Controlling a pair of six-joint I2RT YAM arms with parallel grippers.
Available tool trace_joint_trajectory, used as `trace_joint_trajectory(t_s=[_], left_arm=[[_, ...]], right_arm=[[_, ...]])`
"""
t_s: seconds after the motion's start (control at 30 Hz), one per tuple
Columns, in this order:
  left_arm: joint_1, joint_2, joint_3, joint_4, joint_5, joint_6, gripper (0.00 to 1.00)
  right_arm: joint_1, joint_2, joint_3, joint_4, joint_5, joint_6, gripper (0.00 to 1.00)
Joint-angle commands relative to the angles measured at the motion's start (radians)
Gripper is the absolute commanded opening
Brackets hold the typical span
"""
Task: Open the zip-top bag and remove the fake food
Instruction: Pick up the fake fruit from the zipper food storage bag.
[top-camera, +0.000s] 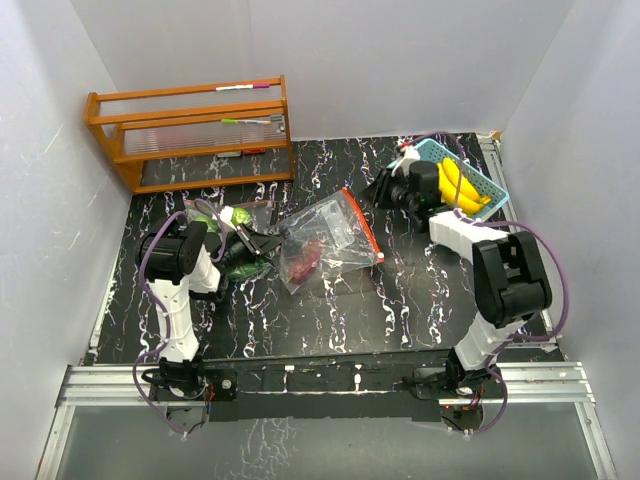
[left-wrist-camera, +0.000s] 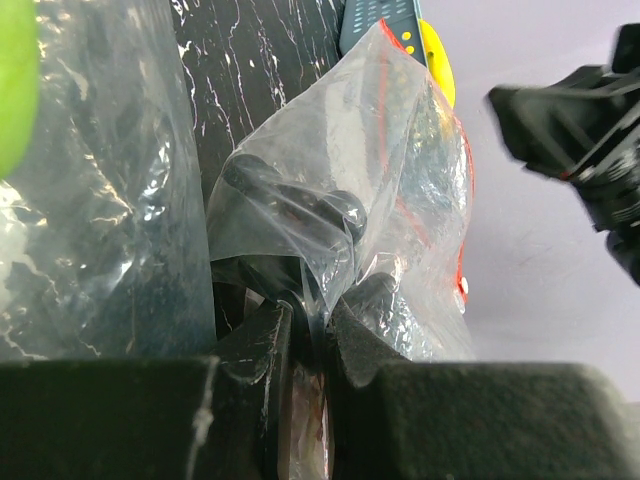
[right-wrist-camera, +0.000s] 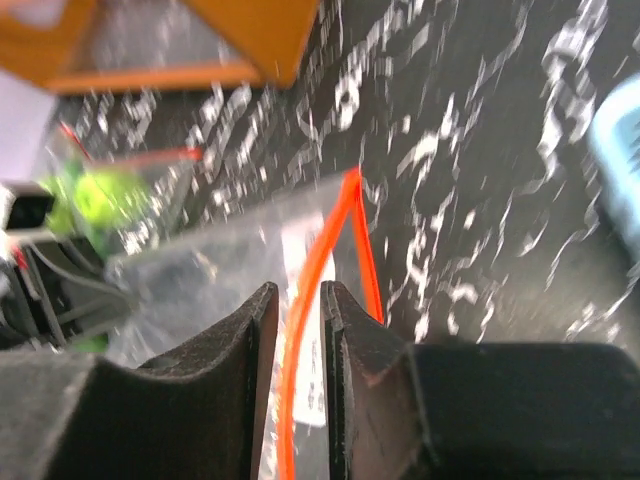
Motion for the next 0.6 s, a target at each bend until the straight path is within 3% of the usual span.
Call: trace_joint_trajectory(t_s=[0.0, 0.4, 0.57], left_arm=[[-0.003, -0.052, -0.019, 0.166, 0.008, 0.017, 0.0], [-0.003, -0.048, -0.014, 0.166, 0.01, 0.014, 0.0], [-0.003, -0.054, -0.008, 0.165, 0.009, 0.01, 0.0]], right_arm=[[0.028, 0.056, -0.071, 0.021, -0.003, -0.044, 0.25], [0.037, 0.032, -0.142, 0.037, -0.006, -0.071, 0.21], [0.041, 0.064, -0.136, 0.064, -0.242, -0.083, 0.21]])
